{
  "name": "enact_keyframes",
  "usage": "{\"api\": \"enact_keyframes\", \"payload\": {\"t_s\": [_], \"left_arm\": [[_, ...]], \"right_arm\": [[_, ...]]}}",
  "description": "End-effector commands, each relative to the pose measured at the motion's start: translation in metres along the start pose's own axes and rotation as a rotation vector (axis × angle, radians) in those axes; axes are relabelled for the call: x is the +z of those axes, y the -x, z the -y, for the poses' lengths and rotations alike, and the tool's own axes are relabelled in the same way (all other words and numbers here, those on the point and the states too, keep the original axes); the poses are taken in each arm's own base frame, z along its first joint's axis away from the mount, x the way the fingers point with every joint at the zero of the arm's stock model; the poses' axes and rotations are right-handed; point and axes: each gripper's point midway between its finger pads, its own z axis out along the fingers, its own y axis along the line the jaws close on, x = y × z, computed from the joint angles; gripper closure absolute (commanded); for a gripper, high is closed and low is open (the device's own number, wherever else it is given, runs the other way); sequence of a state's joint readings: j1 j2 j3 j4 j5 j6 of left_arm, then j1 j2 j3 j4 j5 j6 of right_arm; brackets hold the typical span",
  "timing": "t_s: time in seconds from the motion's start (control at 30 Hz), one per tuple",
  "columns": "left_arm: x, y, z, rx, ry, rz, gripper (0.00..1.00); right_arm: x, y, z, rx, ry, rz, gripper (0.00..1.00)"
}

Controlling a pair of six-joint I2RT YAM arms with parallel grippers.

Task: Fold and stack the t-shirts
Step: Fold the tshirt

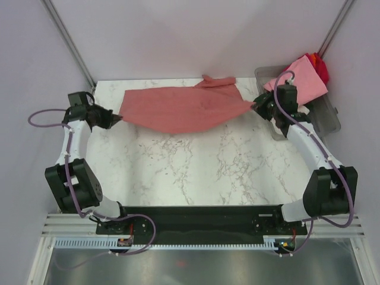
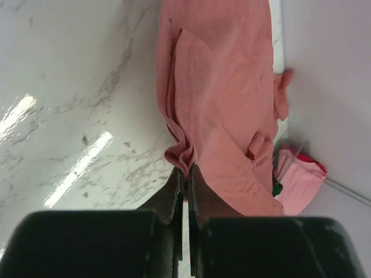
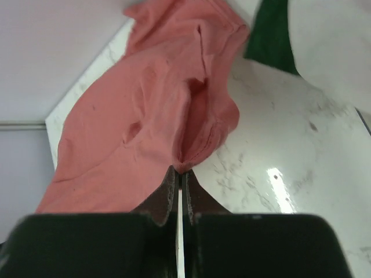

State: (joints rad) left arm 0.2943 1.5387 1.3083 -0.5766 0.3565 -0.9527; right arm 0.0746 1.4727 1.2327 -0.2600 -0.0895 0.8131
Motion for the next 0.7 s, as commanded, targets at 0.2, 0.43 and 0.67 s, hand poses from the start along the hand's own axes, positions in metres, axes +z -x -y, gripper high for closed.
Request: {"api": "enact_keyframes", "payload": {"t_s": [0.2,0.43,0.67], "left_arm": [[-0.015,-0.039,-0.067,0.166,-0.027,0.077,0.98],[-0.031,-0.073,-0.128,0.159,0.087,0.08,0.98],[-0.053,-0.089,-0.152,0.142,0.118,0.126,0.98]], "right_arm": [[-0.042,-0.051,0.058,-0.048,0.007,0.043,1.0],[-0.078,-0.093,0.114,-0.055,-0.105,0.018,1.0],[-0.114,-0.107,0.145,0.008,-0.173,0.085,1.0]]}}
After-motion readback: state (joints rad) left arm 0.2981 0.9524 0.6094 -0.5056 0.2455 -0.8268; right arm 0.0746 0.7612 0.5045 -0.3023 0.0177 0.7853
